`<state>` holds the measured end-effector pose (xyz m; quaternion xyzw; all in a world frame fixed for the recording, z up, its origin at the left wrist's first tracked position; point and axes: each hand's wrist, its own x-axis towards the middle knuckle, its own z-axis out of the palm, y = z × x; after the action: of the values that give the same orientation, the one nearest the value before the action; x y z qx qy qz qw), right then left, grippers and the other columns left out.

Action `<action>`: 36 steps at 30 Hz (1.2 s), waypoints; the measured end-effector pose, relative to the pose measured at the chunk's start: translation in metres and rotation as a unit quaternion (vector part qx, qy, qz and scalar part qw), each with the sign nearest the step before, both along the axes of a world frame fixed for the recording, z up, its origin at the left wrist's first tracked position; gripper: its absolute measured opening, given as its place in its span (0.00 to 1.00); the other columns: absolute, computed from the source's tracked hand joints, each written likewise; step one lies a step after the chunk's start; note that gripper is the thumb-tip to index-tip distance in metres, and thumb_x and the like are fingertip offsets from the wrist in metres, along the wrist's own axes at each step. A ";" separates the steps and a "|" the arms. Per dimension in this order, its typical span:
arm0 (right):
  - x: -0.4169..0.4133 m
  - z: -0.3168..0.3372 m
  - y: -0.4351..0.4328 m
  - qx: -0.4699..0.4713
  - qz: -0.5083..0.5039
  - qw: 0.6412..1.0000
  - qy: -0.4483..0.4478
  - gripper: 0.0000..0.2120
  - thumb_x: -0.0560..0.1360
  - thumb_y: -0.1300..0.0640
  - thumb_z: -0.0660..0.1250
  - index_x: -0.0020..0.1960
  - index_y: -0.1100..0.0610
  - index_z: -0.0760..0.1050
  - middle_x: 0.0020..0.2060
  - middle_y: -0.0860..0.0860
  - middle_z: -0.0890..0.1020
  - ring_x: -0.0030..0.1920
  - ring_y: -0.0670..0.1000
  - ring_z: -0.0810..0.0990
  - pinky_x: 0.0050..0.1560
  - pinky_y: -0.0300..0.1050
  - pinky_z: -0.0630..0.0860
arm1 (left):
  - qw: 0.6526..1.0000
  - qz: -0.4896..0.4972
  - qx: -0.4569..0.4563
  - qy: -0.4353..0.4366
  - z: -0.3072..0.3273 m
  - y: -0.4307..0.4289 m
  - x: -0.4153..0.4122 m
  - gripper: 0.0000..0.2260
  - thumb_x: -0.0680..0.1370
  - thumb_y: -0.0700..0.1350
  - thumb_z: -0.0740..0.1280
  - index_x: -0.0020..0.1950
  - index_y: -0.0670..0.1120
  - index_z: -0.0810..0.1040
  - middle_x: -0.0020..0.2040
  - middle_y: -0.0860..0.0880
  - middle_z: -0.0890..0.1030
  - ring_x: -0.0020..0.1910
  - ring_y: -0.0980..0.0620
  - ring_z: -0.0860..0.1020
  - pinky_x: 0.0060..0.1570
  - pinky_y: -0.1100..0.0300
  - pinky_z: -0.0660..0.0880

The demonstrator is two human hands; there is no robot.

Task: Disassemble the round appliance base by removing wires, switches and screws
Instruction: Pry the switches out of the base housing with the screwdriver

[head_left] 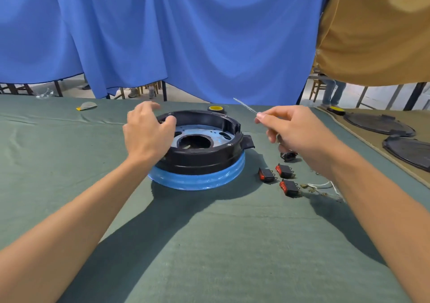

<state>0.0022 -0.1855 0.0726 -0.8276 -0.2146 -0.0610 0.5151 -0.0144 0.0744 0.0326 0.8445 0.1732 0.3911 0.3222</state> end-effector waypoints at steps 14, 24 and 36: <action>0.039 0.005 0.103 -0.294 0.094 0.947 -0.092 0.07 0.79 0.50 0.63 0.47 0.50 0.78 0.36 0.48 0.80 0.37 0.50 0.77 0.37 0.44 0.72 | 0.956 -0.159 -0.183 0.168 0.007 0.059 0.057 0.07 0.80 0.45 0.63 0.47 0.51 0.82 0.41 0.49 0.82 0.39 0.50 0.81 0.36 0.59 0.78; 0.081 -0.013 0.142 -0.341 0.112 0.929 -0.087 0.10 0.78 0.48 0.64 0.53 0.49 0.81 0.33 0.40 0.72 0.40 0.49 0.75 0.37 0.42 0.68 | 0.942 -0.201 -0.227 0.146 0.002 0.067 0.065 0.10 0.79 0.43 0.63 0.50 0.48 0.85 0.44 0.45 0.85 0.46 0.43 0.83 0.50 0.44 0.80; 0.092 -0.023 0.145 -0.291 0.124 0.947 -0.063 0.09 0.78 0.51 0.66 0.49 0.51 0.85 0.31 0.41 0.79 0.32 0.44 0.73 0.27 0.31 0.67 | 0.937 -0.204 -0.253 0.130 0.001 0.063 0.065 0.09 0.79 0.42 0.63 0.51 0.47 0.83 0.47 0.46 0.84 0.49 0.46 0.82 0.55 0.47 0.78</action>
<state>0.0942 -0.0409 0.0496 -0.9025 -0.3563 0.0160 0.2412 0.0507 0.1375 0.0337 0.7959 0.1305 0.1466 0.5727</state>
